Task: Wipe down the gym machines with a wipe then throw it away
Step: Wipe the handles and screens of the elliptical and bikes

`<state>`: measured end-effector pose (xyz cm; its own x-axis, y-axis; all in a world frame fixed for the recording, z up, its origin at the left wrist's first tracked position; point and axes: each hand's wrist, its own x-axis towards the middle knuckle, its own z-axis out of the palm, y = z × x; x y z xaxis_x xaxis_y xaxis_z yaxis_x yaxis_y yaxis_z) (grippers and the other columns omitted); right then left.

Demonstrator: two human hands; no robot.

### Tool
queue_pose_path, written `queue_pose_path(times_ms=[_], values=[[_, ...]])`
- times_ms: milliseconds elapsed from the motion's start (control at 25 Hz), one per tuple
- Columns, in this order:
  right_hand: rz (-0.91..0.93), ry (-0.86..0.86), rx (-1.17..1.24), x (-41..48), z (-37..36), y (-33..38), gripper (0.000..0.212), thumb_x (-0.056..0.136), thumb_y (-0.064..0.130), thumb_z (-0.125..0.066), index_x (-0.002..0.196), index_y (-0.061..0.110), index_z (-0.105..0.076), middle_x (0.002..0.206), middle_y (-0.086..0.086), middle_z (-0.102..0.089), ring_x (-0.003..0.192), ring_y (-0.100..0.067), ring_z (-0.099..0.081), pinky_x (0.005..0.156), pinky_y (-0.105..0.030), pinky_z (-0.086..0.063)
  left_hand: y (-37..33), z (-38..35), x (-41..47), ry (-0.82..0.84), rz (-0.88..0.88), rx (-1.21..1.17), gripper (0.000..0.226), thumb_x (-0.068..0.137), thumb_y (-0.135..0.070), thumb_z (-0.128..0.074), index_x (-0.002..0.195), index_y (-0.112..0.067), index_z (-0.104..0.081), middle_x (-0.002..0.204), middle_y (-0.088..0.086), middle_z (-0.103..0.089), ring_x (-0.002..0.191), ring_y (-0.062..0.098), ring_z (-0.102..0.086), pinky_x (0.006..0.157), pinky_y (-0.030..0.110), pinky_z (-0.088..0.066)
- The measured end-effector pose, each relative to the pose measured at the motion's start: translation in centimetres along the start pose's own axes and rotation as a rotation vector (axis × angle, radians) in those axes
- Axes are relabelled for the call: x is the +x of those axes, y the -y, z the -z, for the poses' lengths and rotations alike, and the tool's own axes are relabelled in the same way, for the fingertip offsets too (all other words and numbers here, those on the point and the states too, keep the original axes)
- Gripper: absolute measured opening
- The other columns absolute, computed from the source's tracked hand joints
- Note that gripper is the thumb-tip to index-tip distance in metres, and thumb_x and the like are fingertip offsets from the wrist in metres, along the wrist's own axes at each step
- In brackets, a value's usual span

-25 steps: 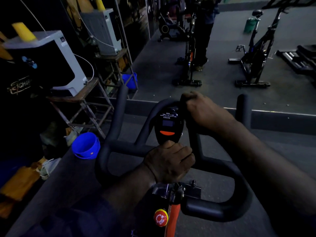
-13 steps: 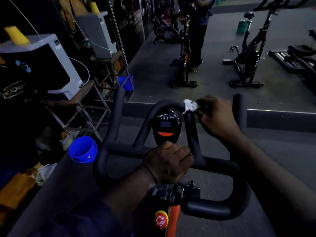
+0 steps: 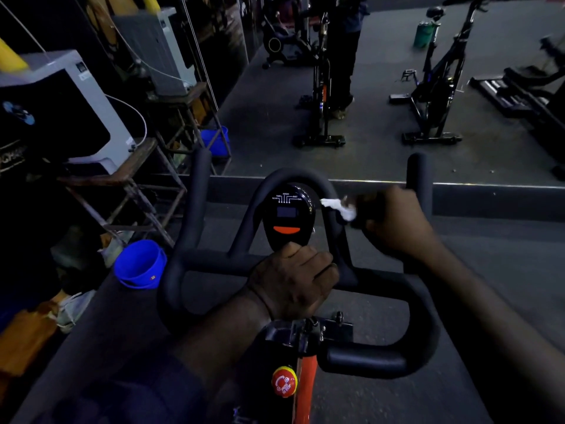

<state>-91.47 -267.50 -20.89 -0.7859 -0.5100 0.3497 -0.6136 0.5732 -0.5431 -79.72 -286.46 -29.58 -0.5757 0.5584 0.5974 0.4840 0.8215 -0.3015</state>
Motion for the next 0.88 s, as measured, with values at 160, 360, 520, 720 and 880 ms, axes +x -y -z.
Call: queue_pose_path(times_ms=[160,360,520,720,880], values=[[0.032,-0.176,0.176,4.4,-1.3,1.1,0.038,0.082,-0.006,-0.062,0.108,0.013,-0.082,0.105,-0.003,-0.079,0.097,0.000,-0.068,0.083,-0.022,-0.058,-0.1,0.0,-0.1,0.028,0.006,-0.001,0.017,0.095,-0.027,-0.064,0.102,-0.014,-0.073,0.105,0.005,-0.070,0.084,0.027,-0.065,0.073,0.042,-0.044],[0.036,0.024,0.006,-5.7,-2.1,-1.0,0.035,0.076,-0.005,-0.069,0.100,0.016,-0.082,0.083,-0.006,-0.078,0.076,-0.009,-0.073,0.068,-0.024,-0.057,0.0,-0.2,-0.1,0.036,0.021,-0.008,0.018,0.096,-0.027,-0.061,0.100,-0.014,-0.072,0.107,0.006,-0.070,0.087,0.027,-0.063,0.074,0.042,-0.042],[0.262,0.109,-0.036,-7.0,1.2,1.9,0.035,0.085,0.026,-0.051,0.103,0.015,-0.079,0.090,-0.006,-0.074,0.076,-0.025,-0.073,0.065,-0.038,-0.059,-0.1,0.1,0.3,0.026,0.036,-0.048,0.020,0.098,-0.026,-0.058,0.096,-0.011,-0.071,0.107,0.009,-0.071,0.085,0.029,-0.064,0.073,0.043,-0.043],[0.306,-0.044,-0.076,-1.0,-2.6,1.9,0.026,0.096,0.020,-0.059,0.111,0.011,-0.078,0.116,-0.012,-0.065,0.101,-0.033,-0.062,0.081,-0.040,-0.055,-0.1,0.4,0.3,0.004,0.046,-0.079,0.017,0.098,-0.023,-0.060,0.088,-0.011,-0.066,0.095,0.010,-0.066,0.081,0.030,-0.060,0.071,0.043,-0.040],[0.439,0.121,-0.072,-8.9,-2.1,-0.8,0.023,0.091,0.008,-0.055,0.102,0.010,-0.076,0.107,-0.009,-0.066,0.095,-0.031,-0.061,0.077,-0.040,-0.055,0.0,1.4,0.7,-0.070,0.092,-0.249,0.015,0.086,-0.015,-0.072,0.087,-0.012,-0.058,0.092,0.008,-0.054,0.082,0.028,-0.050,0.071,0.041,-0.038]])
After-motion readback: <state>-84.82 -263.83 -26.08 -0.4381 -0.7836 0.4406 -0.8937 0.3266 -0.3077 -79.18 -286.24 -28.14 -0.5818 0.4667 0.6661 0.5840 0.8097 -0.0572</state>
